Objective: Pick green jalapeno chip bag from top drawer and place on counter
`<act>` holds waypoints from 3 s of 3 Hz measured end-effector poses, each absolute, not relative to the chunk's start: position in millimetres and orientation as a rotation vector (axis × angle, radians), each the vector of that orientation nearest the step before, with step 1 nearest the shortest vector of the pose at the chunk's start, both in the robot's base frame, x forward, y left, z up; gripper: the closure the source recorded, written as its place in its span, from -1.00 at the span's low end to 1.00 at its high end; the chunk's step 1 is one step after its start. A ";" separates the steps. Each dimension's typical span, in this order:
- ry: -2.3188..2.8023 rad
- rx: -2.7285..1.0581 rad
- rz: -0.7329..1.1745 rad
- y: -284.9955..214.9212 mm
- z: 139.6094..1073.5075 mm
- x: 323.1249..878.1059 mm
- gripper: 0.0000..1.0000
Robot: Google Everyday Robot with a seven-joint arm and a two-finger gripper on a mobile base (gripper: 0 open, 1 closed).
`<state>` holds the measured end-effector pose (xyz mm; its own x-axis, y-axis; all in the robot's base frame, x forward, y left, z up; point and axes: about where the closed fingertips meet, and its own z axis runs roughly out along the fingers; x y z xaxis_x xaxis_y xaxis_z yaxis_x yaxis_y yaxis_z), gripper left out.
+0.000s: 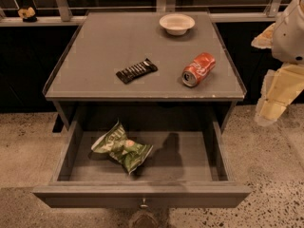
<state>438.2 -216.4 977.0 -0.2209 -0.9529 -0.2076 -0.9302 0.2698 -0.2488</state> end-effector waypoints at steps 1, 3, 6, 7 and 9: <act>2.229 -1.723 -0.101 -216.4 977.0 438.2 -1.00; 2.178 -1.815 -0.077 -182.0 959.6 453.3 -1.00; 2.124 -1.809 0.050 -175.5 892.8 395.2 -1.00; 2.102 -1.829 0.183 -164.6 822.2 368.0 -1.00; 2.142 -1.856 0.227 -166.8 791.8 348.5 -1.00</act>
Offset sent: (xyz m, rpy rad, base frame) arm -0.0031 0.0140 -0.0196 0.0075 0.0412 0.0390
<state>348.5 -166.8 791.8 -0.1227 -0.9384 -0.3231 -0.9852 0.1544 -0.0741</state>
